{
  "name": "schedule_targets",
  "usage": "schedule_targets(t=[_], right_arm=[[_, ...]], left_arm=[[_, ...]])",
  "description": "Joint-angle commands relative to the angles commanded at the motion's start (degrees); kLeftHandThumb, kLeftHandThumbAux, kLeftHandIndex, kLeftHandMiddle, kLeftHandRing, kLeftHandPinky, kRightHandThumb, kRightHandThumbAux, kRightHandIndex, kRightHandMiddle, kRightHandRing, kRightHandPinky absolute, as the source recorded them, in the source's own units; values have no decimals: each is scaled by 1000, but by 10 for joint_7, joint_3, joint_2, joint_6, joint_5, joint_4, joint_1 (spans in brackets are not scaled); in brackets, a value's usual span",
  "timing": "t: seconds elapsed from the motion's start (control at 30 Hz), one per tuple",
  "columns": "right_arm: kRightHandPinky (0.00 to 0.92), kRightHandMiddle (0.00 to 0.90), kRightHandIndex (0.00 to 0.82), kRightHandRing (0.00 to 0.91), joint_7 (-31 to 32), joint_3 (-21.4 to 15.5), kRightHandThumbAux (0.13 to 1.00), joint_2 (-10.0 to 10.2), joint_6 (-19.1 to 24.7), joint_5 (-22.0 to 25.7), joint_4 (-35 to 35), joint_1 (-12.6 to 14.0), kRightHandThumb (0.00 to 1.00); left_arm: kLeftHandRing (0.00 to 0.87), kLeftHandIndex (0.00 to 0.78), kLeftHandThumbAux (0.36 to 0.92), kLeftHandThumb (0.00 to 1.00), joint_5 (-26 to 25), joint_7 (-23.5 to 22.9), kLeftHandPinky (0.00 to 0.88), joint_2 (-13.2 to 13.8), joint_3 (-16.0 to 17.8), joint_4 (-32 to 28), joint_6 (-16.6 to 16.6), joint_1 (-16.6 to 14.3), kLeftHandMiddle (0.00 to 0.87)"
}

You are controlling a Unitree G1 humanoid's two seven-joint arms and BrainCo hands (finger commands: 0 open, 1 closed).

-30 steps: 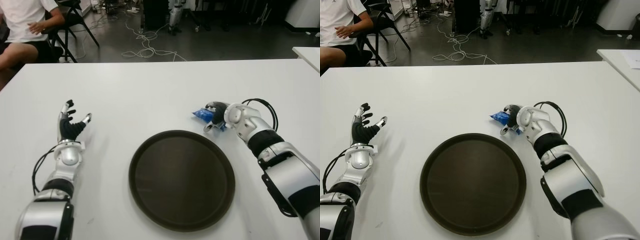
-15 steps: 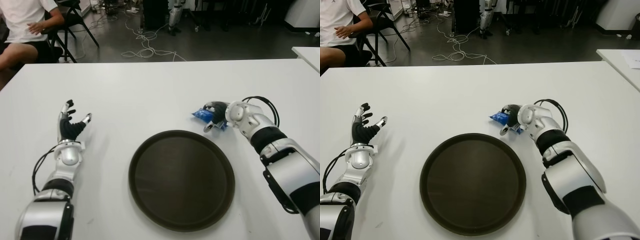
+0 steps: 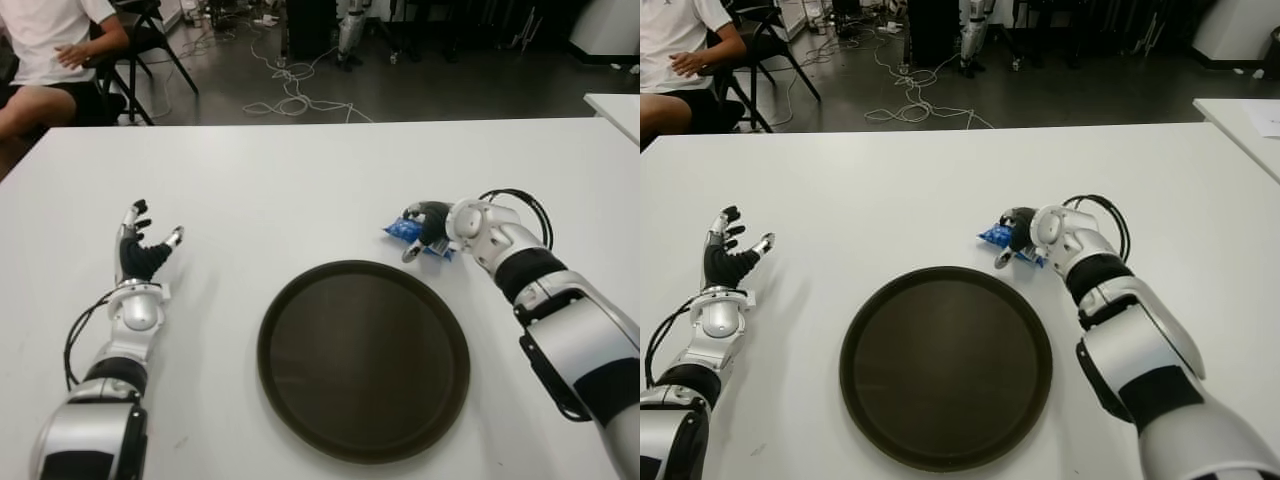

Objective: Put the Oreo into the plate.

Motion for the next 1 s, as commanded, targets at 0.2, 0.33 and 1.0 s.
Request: schedule_targets(t=[0.2, 0.33, 1.0], right_arm=[[0, 53, 58, 15, -14, 1, 820, -2, -7, -3, 0, 2, 0], [0, 48, 56, 12, -20, 10, 819, -3, -7, -13, 2, 0, 0], [0, 53, 48, 11, -43, 10, 802, -16, 36, -22, -5, 9, 0]], left_arm=[[149, 98, 723, 118, 1, 0, 140, 1, 0, 1, 1, 0, 147], [145, 101, 715, 115, 0, 0, 123, 0, 0, 1, 2, 0, 146], [156, 106, 721, 114, -2, -3, 162, -1, 1, 2, -1, -1, 151]])
